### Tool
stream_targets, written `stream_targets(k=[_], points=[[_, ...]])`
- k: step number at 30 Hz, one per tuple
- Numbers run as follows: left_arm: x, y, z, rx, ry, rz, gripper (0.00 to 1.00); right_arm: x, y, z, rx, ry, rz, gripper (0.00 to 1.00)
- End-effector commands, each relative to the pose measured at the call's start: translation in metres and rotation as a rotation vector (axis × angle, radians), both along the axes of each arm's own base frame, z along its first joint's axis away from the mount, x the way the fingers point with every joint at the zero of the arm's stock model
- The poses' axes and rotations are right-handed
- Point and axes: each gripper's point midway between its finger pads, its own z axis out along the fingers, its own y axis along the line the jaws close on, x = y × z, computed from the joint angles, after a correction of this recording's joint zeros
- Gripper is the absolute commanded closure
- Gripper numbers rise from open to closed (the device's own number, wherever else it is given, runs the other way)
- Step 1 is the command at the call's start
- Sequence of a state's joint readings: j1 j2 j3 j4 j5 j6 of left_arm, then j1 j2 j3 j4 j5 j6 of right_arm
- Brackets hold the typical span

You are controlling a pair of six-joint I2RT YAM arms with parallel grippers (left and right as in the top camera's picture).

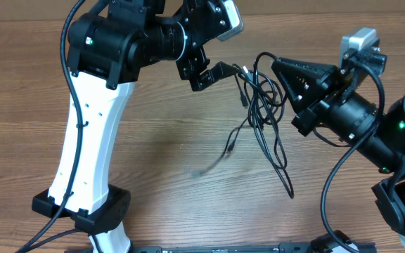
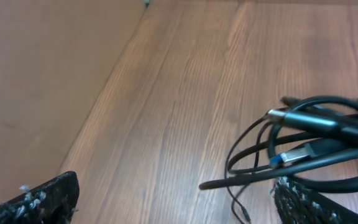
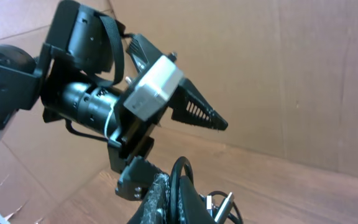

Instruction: Untangle cables

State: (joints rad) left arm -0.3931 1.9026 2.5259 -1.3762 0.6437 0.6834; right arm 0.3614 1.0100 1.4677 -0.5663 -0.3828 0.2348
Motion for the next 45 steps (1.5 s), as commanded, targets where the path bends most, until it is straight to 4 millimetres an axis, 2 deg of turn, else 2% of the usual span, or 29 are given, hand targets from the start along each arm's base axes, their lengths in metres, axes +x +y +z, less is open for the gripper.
stream_targets(k=[1,4,10,20,25,28,33,34,35,37,42,45], points=[[-0.016,-0.014,0.005,-0.078,0.04,-0.11,0.0,-0.006,-0.002,0.018,0.015,-0.05,0.002,0.96],[-0.024,-0.019,0.011,-0.118,0.056,-0.155,0.0,-0.001,-0.003,0.017,-0.004,-0.064,-0.01,0.96],[-0.026,-0.02,0.012,-0.126,0.063,-0.164,0.0,0.012,-0.008,0.016,-0.044,-0.099,-0.066,0.96],[-0.026,-0.019,0.011,-0.124,0.063,-0.162,0.0,0.032,-0.039,0.021,-0.058,-0.127,-0.222,0.96],[-0.028,-0.023,0.011,-0.124,0.063,-0.172,0.01,0.021,-0.023,0.022,-0.041,-0.126,-0.099,0.96],[-0.032,-0.032,0.007,-0.12,0.075,-0.197,0.0,0.019,-0.019,0.023,-0.031,-0.123,-0.075,0.96],[-0.03,-0.057,-0.017,-0.076,0.105,-0.227,0.0,0.017,-0.018,0.023,-0.02,-0.113,-0.064,0.96],[-0.027,-0.06,-0.021,-0.062,0.102,-0.22,0.04,0.017,-0.017,0.022,-0.02,-0.113,-0.06,0.96],[-0.025,-0.062,-0.026,-0.049,0.102,-0.213,0.18,0.017,-0.017,0.022,-0.021,-0.111,-0.06,0.96],[-0.02,-0.063,-0.031,-0.036,0.104,-0.2,0.96,0.017,-0.018,0.022,-0.022,-0.11,-0.061,0.96],[-0.018,-0.059,-0.028,-0.035,0.096,-0.183,0.96,0.017,-0.018,0.02,-0.023,-0.105,-0.061,0.96],[-0.015,-0.046,-0.017,-0.043,0.088,-0.13,0.96,0.017,-0.018,0.02,-0.024,-0.103,-0.066,0.96]])
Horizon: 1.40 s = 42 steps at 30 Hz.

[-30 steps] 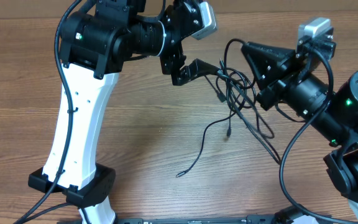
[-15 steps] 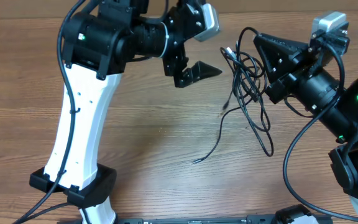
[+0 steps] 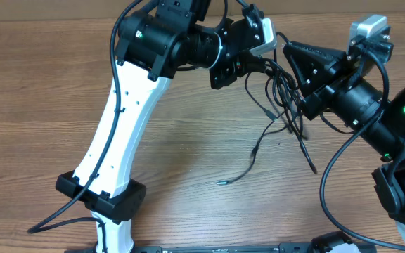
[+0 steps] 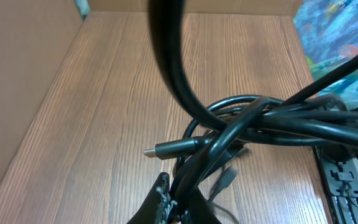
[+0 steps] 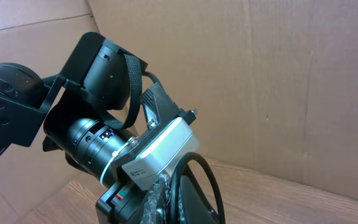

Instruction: Untangle cables

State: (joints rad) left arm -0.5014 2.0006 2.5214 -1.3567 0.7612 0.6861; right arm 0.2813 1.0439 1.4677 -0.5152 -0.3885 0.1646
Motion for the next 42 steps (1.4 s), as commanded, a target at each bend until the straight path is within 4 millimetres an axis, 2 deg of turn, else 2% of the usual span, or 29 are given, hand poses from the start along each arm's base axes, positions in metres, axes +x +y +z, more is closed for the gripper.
stream_targets(k=[1,7,11,13,18,23,28,31,33,37,39,41,42], points=[[0.005,0.021,0.018,-0.005,-0.021,0.091,0.96,-0.006,-0.003,0.017,0.02,-0.038,-0.002,0.96],[0.002,0.084,0.07,-0.069,-0.054,0.302,0.96,0.005,-0.016,0.01,0.009,-0.009,-0.104,0.96],[0.0,0.147,0.09,-0.065,-0.057,0.527,0.96,0.021,-0.037,0.005,0.017,0.017,-0.209,0.96],[-0.006,0.175,0.094,-0.055,-0.05,0.616,0.96,0.032,-0.057,0.001,0.036,0.039,-0.274,0.96],[-0.029,0.224,0.1,-0.044,-0.036,0.76,0.96,0.054,-0.117,-0.007,0.057,0.072,-0.442,0.96],[-0.047,0.25,0.109,-0.055,-0.043,0.862,0.96,0.057,-0.19,-0.011,0.073,0.086,-0.605,0.96],[-0.058,0.254,0.115,-0.063,-0.065,0.88,0.96,0.047,-0.24,-0.005,0.075,0.055,-0.724,0.96],[-0.058,0.254,0.115,-0.07,-0.06,0.884,0.96,0.044,-0.257,-0.007,0.08,0.059,-0.766,0.96],[-0.057,0.251,0.117,-0.091,-0.047,0.877,0.96,0.045,-0.246,-0.013,0.086,0.088,-0.708,0.96],[-0.051,0.239,0.124,-0.151,-0.032,0.806,0.96,0.047,-0.188,-0.017,0.092,0.118,-0.46,0.94],[-0.04,0.24,0.124,-0.171,-0.017,0.817,0.96,0.046,-0.155,-0.018,0.087,0.131,-0.336,0.79],[-0.027,0.241,0.123,-0.191,0.005,0.834,0.96,0.042,-0.123,-0.024,0.063,0.147,-0.222,0.48],[-0.02,0.242,0.123,-0.204,0.022,0.845,0.96,0.039,-0.107,-0.027,0.043,0.152,-0.168,0.37]])
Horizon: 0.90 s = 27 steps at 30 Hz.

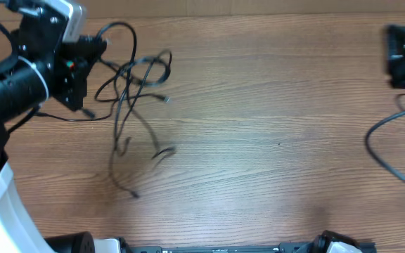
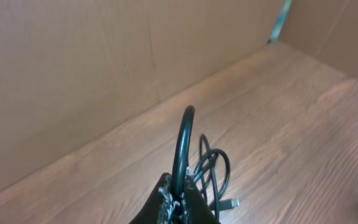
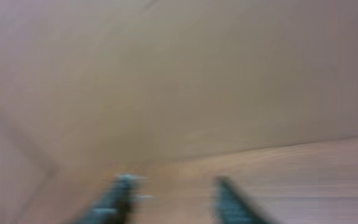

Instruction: Untangle cables

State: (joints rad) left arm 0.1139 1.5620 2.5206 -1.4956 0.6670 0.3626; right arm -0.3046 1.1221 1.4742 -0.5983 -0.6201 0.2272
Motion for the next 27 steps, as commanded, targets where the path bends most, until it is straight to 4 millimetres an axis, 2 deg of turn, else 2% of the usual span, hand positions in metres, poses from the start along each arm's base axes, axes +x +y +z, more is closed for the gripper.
stream_targets(k=[1,2,3,8,9,11,14,18,20,23,27], points=[[0.022,-0.003,-0.003,-0.111,0.067,0.01,0.96,-0.018,0.064,0.006,-0.053,-0.032,0.258,0.26],[0.029,-0.005,-0.004,-0.142,0.085,0.008,0.96,-0.023,0.082,0.001,-0.084,-0.032,0.32,0.15],[0.034,-0.009,-0.005,-0.172,0.101,-0.009,0.96,-0.028,0.096,-0.003,-0.11,-0.034,0.373,0.11],[0.038,-0.037,-0.005,-0.278,0.154,-0.171,0.96,-0.047,0.161,-0.024,-0.223,-0.04,0.603,0.09],[0.036,-0.047,-0.006,-0.289,0.169,-0.207,0.96,-0.049,0.18,-0.036,-0.271,-0.032,0.652,0.09],[0.031,-0.062,-0.007,-0.292,0.185,-0.247,0.96,-0.045,0.2,-0.057,-0.349,-0.004,0.691,0.09],[0.025,-0.077,-0.007,-0.299,0.204,-0.285,0.96,-0.045,0.22,-0.085,-0.471,0.004,0.776,0.1],[0.017,-0.091,-0.007,-0.305,0.227,-0.322,0.96,-0.034,0.236,-0.123,-0.57,0.08,0.809,0.11],[0.015,-0.096,-0.008,-0.303,0.233,-0.334,0.96,-0.031,0.242,-0.133,-0.577,0.101,0.823,0.12],[0.013,-0.099,-0.009,-0.298,0.24,-0.339,0.96,-0.027,0.247,-0.138,-0.577,0.104,0.83,0.13],[0.017,-0.095,-0.015,-0.279,0.251,-0.297,0.96,-0.026,0.247,-0.125,-0.574,0.059,0.817,0.13]])
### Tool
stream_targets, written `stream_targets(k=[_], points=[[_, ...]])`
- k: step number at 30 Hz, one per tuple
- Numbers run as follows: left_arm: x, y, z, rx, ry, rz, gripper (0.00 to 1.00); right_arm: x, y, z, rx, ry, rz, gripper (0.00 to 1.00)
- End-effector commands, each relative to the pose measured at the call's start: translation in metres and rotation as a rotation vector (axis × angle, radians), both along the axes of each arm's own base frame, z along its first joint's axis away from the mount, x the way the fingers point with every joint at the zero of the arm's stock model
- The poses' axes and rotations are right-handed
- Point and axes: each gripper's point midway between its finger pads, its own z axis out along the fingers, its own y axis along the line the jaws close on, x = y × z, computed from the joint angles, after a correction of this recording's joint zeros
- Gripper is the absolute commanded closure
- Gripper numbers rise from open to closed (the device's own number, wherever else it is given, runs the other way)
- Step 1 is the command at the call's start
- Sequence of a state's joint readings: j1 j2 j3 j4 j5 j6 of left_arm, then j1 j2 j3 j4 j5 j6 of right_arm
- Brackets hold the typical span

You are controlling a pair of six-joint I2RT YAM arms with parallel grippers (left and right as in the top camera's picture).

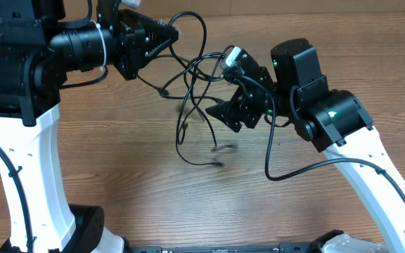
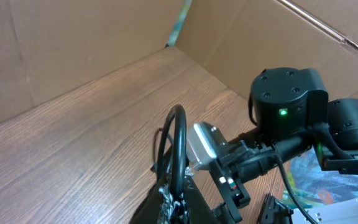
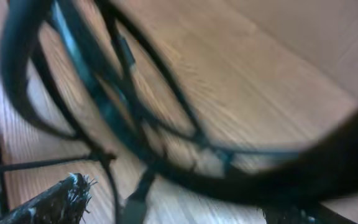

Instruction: Untangle cables

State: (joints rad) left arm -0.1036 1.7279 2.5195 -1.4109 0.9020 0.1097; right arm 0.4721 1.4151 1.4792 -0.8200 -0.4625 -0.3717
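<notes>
A tangle of thin black cables (image 1: 197, 76) hangs from my left gripper (image 1: 169, 34), which is shut on a thick black loop (image 2: 178, 140) at the top middle of the table. Loose plug ends (image 1: 215, 163) trail down toward the wood. In the left wrist view the left gripper (image 2: 177, 198) pinches that loop between its fingers. My right gripper (image 1: 230, 100) is open at the right side of the tangle. In the blurred right wrist view, strands (image 3: 123, 93) cross close in front of the right gripper (image 3: 173, 211), with one fingertip (image 3: 58, 200) at the lower left.
The wooden table (image 1: 118, 176) is ringed by cardboard walls (image 2: 55, 43). The white left arm column (image 1: 30, 161) stands at the left; the right arm (image 1: 357, 154) reaches in from the lower right.
My left gripper has moved with the tangle from the far left to the top middle. My right gripper has come in from the far right edge and now stands open against the tangle.
First my right gripper held the tangle while the left one stood open beside it. Then both were shut on it. Then the left alone held it at the far left, with the right open and far away. Now the two are together again at the middle.
</notes>
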Motion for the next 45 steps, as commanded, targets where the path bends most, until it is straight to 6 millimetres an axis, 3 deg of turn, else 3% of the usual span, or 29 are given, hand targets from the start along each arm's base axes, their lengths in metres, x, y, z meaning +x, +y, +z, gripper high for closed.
stream_targets(k=[1,6,9,12,16,23,31,37,41,45], points=[[-0.005,0.003,0.003,0.01,-0.004,0.025,0.96,-0.001,-0.002,0.031,0.023,-0.089,-0.002,0.13],[-0.001,0.007,-0.001,0.035,0.002,0.06,0.96,-0.004,-0.005,0.077,0.131,-0.094,-0.08,0.14],[0.0,0.007,0.0,0.033,0.0,0.065,0.96,0.005,-0.01,0.103,0.276,-0.009,-0.24,0.2],[0.002,0.007,0.003,0.023,-0.009,0.069,0.96,0.009,-0.008,0.118,0.409,0.08,-0.319,0.28],[0.004,0.007,0.005,0.017,-0.012,0.074,0.96,0.013,-0.006,0.129,0.52,0.169,-0.378,0.28],[0.004,0.007,0.006,0.016,-0.019,0.075,0.96,0.013,-0.006,0.125,0.552,0.246,-0.418,0.31],[0.013,0.006,0.02,-0.031,-0.047,0.101,0.96,0.023,-0.002,0.103,0.509,0.295,-0.445,0.31],[0.015,0.006,0.023,-0.043,-0.048,0.108,0.96,0.026,-0.001,0.107,0.524,0.276,-0.438,0.31],[0.014,0.006,0.023,-0.045,-0.044,0.109,0.96,0.027,-0.001,0.107,0.523,0.274,-0.44,0.52],[0.014,0.006,0.023,-0.046,-0.043,0.109,0.96,0.029,0.0,0.104,0.517,0.28,-0.443,0.53]])
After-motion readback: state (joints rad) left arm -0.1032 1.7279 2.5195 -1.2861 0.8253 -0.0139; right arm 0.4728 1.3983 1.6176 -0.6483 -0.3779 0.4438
